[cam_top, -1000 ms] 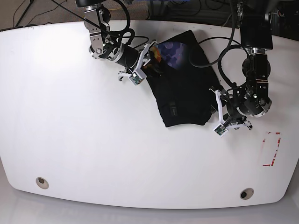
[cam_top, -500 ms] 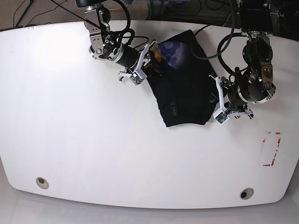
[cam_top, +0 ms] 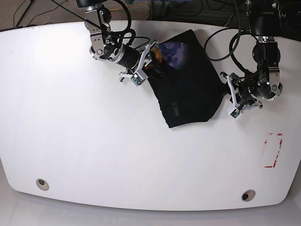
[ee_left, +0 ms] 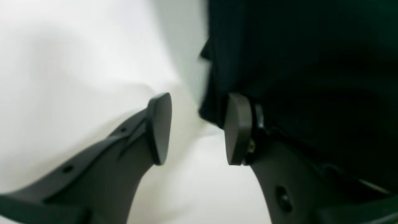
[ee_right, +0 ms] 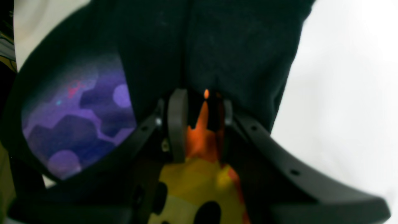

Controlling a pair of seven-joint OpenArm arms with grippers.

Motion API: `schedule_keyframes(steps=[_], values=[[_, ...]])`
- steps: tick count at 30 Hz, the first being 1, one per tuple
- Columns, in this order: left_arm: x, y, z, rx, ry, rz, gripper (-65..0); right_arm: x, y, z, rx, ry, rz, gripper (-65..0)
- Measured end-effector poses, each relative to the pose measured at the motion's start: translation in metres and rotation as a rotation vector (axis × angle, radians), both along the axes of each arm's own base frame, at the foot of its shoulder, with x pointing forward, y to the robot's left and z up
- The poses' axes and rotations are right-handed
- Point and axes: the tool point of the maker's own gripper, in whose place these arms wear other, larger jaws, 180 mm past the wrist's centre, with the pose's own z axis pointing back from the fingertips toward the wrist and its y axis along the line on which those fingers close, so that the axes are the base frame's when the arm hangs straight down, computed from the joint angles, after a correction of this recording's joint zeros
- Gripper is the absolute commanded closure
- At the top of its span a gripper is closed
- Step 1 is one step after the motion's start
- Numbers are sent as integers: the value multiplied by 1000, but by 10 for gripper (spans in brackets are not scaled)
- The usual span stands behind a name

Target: Layout the t-shirt on the table in an organized manner, then fold the t-shirt properly

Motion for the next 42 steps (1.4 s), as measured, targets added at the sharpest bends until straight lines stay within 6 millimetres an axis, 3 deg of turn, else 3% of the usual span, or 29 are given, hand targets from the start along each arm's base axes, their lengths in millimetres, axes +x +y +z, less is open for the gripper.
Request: schedule_keyframes(steps=[23,31,37,42], values=[[49,18,41,25,-126,9,-246,-1,0,-1,1,3,0,-136],[68,45,51,156,-144,43,-246,-1,0,-1,1,3,0,-136],[78,38,74,161,-217,23,-246,-1,0,-1,1,3,0,-136],[74,31,87,191,-245,1,-246,-1,0,0,1,2,0,-136]])
